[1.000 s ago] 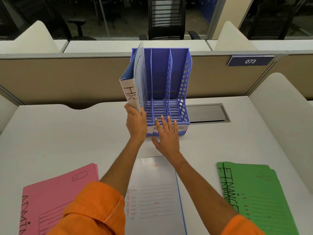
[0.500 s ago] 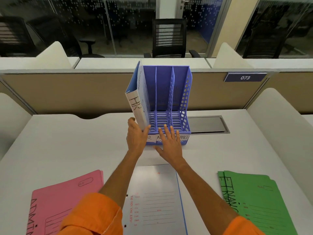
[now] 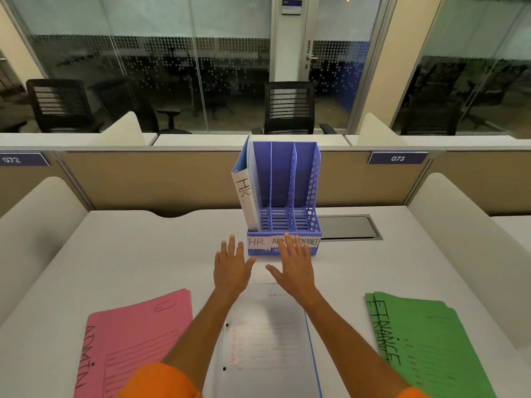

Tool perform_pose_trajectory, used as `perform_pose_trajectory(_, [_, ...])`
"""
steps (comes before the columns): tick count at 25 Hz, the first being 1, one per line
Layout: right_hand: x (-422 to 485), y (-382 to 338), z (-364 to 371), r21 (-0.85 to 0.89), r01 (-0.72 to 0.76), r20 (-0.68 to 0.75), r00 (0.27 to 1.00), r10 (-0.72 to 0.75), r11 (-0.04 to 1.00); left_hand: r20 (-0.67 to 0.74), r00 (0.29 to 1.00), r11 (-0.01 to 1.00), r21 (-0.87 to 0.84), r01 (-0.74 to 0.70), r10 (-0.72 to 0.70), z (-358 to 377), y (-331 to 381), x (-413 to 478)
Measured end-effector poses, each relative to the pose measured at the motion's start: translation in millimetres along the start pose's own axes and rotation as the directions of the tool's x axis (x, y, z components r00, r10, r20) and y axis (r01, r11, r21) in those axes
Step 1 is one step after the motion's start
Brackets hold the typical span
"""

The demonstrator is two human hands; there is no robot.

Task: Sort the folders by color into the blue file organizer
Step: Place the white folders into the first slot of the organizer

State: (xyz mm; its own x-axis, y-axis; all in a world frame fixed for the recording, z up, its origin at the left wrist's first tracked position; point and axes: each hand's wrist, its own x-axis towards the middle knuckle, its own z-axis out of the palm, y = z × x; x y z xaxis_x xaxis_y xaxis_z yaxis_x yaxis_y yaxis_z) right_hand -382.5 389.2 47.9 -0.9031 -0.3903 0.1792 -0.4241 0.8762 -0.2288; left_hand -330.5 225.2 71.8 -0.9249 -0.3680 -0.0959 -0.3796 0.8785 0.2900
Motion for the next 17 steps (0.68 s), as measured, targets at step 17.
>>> perform_pose_trajectory(17, [-117,-8,25,-0.009,-0.019,0.248,0.969,0.021,1.0,0.151,0.986,0.976,-0.195,0.098,-0.069,62,-58,-130])
